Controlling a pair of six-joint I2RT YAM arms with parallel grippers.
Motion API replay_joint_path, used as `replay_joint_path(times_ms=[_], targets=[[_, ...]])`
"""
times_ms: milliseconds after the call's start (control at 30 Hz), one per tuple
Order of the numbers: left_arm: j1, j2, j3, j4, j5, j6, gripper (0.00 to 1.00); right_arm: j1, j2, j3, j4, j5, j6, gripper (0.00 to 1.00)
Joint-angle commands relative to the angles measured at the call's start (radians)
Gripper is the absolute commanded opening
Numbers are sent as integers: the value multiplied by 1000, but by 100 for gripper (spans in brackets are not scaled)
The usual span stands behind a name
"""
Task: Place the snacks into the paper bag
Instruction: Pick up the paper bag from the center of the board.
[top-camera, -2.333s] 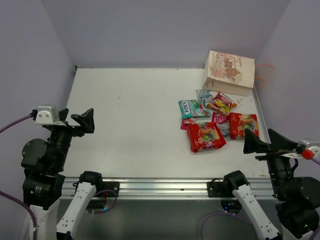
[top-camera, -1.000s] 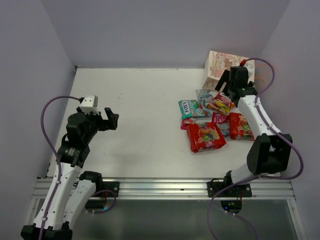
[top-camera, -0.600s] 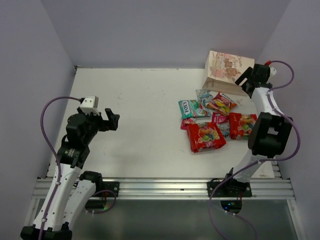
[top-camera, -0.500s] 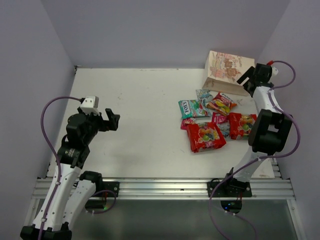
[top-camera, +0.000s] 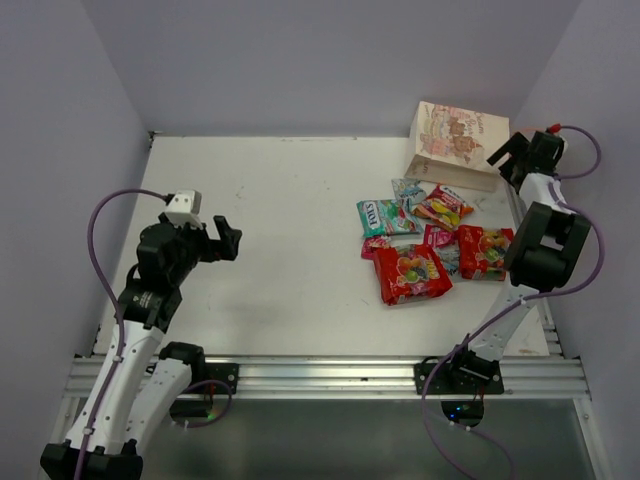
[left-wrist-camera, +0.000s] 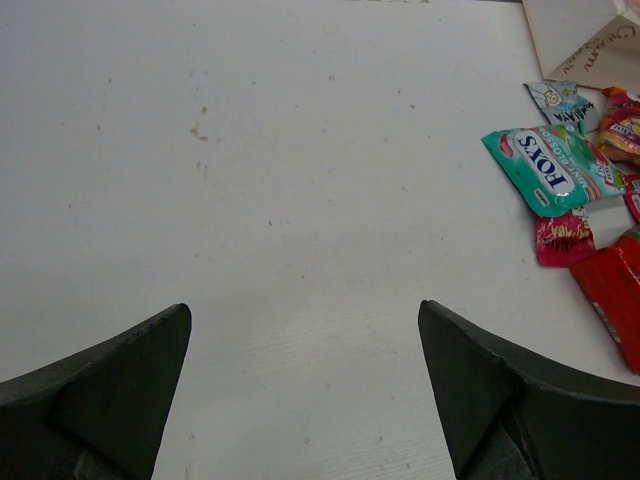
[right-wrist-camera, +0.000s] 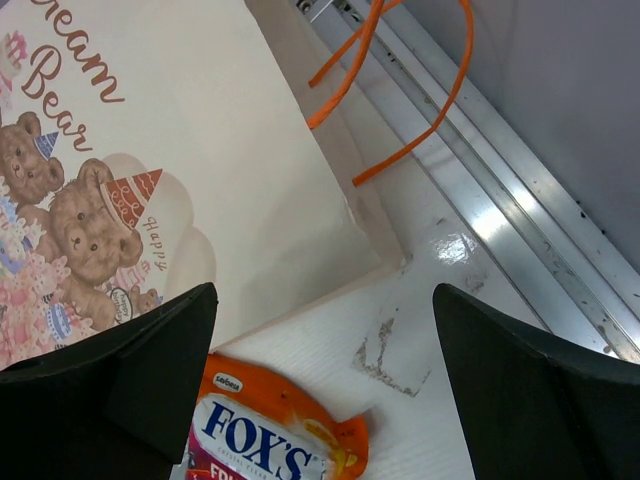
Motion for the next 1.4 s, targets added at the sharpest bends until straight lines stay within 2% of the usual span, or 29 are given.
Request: replay_joint_path(times_ms=[0, 467, 733, 967, 1067, 1167, 1300, 1367], targets=[[-6, 14, -2, 42, 13, 10, 100, 1, 31, 64, 80, -101, -46, 93], [-6, 43, 2, 36, 6, 12, 100, -17, 112, 120, 129, -165, -71, 92], [-6, 52, 5, 34, 7, 13, 100, -19, 137, 143, 120, -128, -77, 92], [-6, 66, 5, 34, 6, 13, 100, -19, 195, 212, 92, -217, -94, 91], [-6, 72, 8, 36, 6, 13, 100, -19, 211, 222, 102, -256, -92, 87], [-4, 80, 6, 34, 7, 13, 100, -19, 220, 236, 100, -280, -103, 78], [-3, 83, 8, 36, 6, 13, 100, -19, 220, 253, 100, -344, -112, 57], [-1, 86, 8, 34, 4, 13, 100, -19, 215, 253, 105, -366, -110, 50]])
